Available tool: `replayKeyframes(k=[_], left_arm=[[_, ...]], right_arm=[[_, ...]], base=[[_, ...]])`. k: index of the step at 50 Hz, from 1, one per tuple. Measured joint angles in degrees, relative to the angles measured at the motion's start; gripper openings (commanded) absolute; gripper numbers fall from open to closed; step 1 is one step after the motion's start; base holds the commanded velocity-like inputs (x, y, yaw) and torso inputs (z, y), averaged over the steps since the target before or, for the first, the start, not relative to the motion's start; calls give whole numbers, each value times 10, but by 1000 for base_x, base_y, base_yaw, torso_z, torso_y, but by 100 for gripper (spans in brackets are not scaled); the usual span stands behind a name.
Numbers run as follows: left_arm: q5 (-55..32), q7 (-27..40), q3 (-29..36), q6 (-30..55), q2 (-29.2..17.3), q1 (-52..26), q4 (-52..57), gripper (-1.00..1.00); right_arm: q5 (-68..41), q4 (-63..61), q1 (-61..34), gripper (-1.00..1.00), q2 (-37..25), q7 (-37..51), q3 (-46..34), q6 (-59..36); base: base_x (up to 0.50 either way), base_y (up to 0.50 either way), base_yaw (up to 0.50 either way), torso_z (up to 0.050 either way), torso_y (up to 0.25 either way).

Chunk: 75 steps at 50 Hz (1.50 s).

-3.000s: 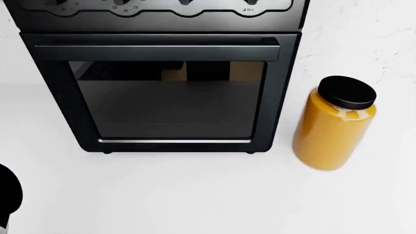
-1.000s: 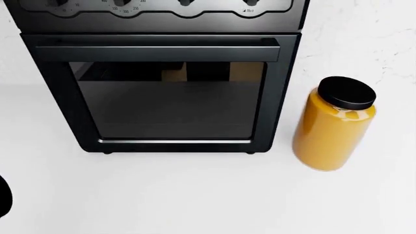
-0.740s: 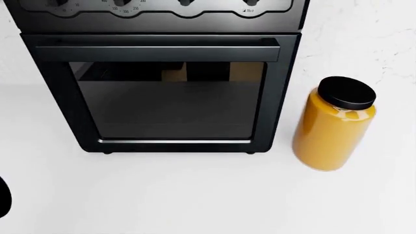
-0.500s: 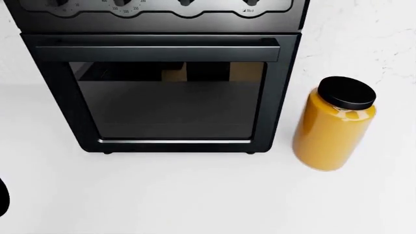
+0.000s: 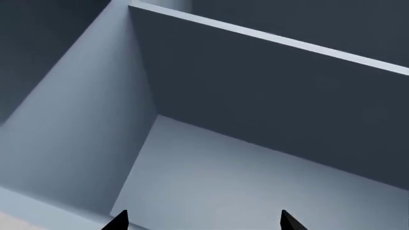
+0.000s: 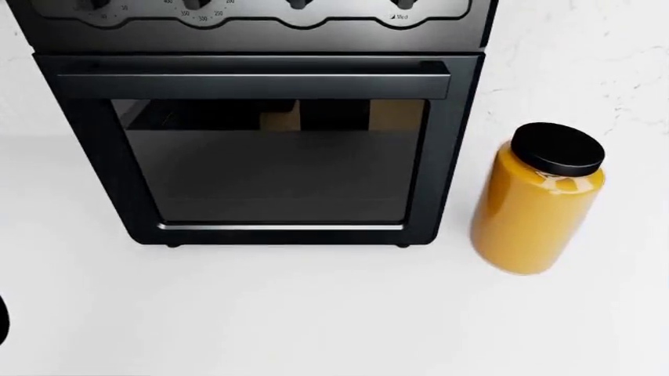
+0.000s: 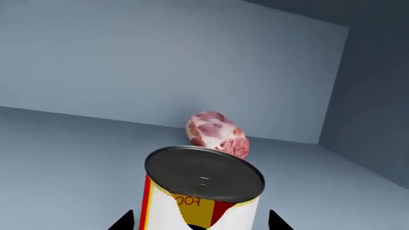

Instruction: Pick the canned food and cereal from the counter and place them in the cabinets closest to them.

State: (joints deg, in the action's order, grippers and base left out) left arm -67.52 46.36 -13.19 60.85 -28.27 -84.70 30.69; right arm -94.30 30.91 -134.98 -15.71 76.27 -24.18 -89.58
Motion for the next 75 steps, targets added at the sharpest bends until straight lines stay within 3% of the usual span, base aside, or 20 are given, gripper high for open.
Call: replayKeyframes(k=[40,58,75], left_arm=[[-38,22,-4,9,-14,-4,13,100],[-198,129,-40,50,-53,-2,47,100],[-351,209,-110,39,-118,45,98,100]], right_arm=[[-147,-84,0,100,-4,130,-33,-4],[-297,-186,0,100,-70,136,-92,92],[-393,-327,0,100,-162,137,-150,194]], base=[[0,0,0,0,0],[0,0,0,0,0],[0,0,0,0,0]])
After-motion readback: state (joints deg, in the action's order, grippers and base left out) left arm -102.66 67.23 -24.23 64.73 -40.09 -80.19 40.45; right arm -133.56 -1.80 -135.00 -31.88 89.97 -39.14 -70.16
